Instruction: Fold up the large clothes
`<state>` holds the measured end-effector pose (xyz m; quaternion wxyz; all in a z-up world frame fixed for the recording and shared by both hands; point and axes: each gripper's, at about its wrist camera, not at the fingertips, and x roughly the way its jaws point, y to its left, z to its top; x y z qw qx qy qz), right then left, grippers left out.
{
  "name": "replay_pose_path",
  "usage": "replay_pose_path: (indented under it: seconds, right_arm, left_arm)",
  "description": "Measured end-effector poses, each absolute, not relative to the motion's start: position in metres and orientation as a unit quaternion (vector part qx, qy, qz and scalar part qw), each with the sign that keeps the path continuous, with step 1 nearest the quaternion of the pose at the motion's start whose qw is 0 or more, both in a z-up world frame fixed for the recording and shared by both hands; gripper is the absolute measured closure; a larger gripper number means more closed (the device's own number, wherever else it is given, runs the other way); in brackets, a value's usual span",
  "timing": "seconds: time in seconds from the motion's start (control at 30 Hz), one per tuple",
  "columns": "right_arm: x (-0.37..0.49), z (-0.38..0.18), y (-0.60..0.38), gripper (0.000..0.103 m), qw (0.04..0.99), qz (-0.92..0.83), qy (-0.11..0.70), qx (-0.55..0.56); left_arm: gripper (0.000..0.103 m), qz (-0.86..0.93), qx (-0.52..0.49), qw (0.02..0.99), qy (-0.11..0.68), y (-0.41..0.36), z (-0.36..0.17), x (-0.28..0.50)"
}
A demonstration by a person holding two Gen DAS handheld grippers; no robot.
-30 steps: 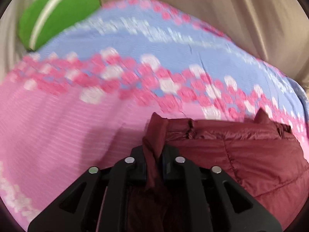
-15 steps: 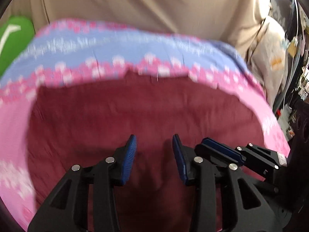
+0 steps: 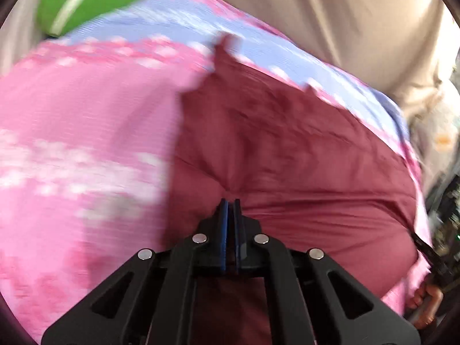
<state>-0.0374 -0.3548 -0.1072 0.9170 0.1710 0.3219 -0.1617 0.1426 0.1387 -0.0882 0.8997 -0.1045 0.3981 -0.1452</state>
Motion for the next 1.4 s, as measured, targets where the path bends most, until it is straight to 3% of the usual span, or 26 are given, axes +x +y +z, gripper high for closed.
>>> replay_pose_path:
  seconds: [0.03,0.07,0.17,0.23,0.3,0.43,0.5,0.67,0.83,0.9,0.97,1.03,1.2,1.23,1.27,1.4]
  right_arm:
    - [-0.04,-0.102,-0.359,0.103,0.914,-0.193,0.32,0.158]
    - [-0.041,-0.095,-0.359,0.09,0.911,-0.223,0.315,0.142]
    - [-0.026,-0.064,-0.345,0.09,0.933,-0.171,0.282,0.147]
    - [0.003,-0.047,-0.32,0.09,0.944,-0.101,0.275,0.149]
    - [0.036,-0.042,-0.293,0.09,0.949,-0.044,0.281,0.133]
    - [0.091,-0.059,-0.253,0.093,0.943,0.007,0.323,0.085]
    - [0.108,-0.074,-0.267,0.103,0.94,-0.024,0.333,0.073]
    - [0.094,-0.091,-0.35,0.103,0.929,-0.081,0.32,0.169]
    - [0.084,-0.079,-0.375,0.103,0.921,-0.149,0.312,0.178]
    - [0.09,-0.061,-0.365,0.09,0.93,-0.149,0.3,0.15]
    - [0.105,-0.039,-0.346,0.09,0.941,-0.126,0.289,0.127]
    - [0.128,-0.03,-0.332,0.09,0.943,-0.104,0.294,0.113]
    - [0.184,-0.055,-0.342,0.09,0.924,-0.079,0.349,0.132]
    - [0.186,-0.063,-0.354,0.093,0.918,-0.094,0.357,0.144]
    - [0.185,-0.069,-0.369,0.103,0.912,-0.099,0.362,0.165]
    - [0.166,-0.08,-0.416,0.103,0.896,-0.163,0.358,0.205]
  left_arm:
    - [0.099,-0.121,-0.097,0.908,0.39,0.145,-0.081,0.142]
    - [0.099,-0.106,-0.088,0.913,0.385,0.147,-0.075,0.142]
    - [0.095,-0.102,-0.066,0.926,0.356,0.135,-0.049,0.15]
    - [0.084,-0.131,-0.056,0.928,0.345,0.113,-0.036,0.157]
    - [0.066,-0.152,-0.045,0.923,0.35,0.087,-0.036,0.169]
    - [0.066,-0.155,-0.002,0.909,0.386,0.045,-0.063,0.207]
    - [0.064,-0.138,-0.002,0.912,0.387,0.047,-0.072,0.225]
    - [0.068,-0.166,-0.082,0.901,0.393,0.082,-0.085,0.246]
    - [0.069,-0.097,-0.046,0.924,0.368,0.081,-0.068,0.235]
    - [0.062,-0.115,-0.047,0.925,0.358,0.074,-0.054,0.232]
    - [0.052,-0.135,-0.042,0.924,0.354,0.057,-0.04,0.238]
    - [0.051,-0.139,-0.026,0.925,0.352,0.04,-0.037,0.247]
    - [0.049,-0.132,0.008,0.912,0.389,0.015,-0.06,0.286]
    - [0.049,-0.126,0.003,0.91,0.395,0.019,-0.068,0.292]
    - [0.049,-0.119,-0.004,0.911,0.394,0.025,-0.073,0.297]
    - [0.049,-0.124,-0.034,0.912,0.389,0.042,-0.086,0.302]
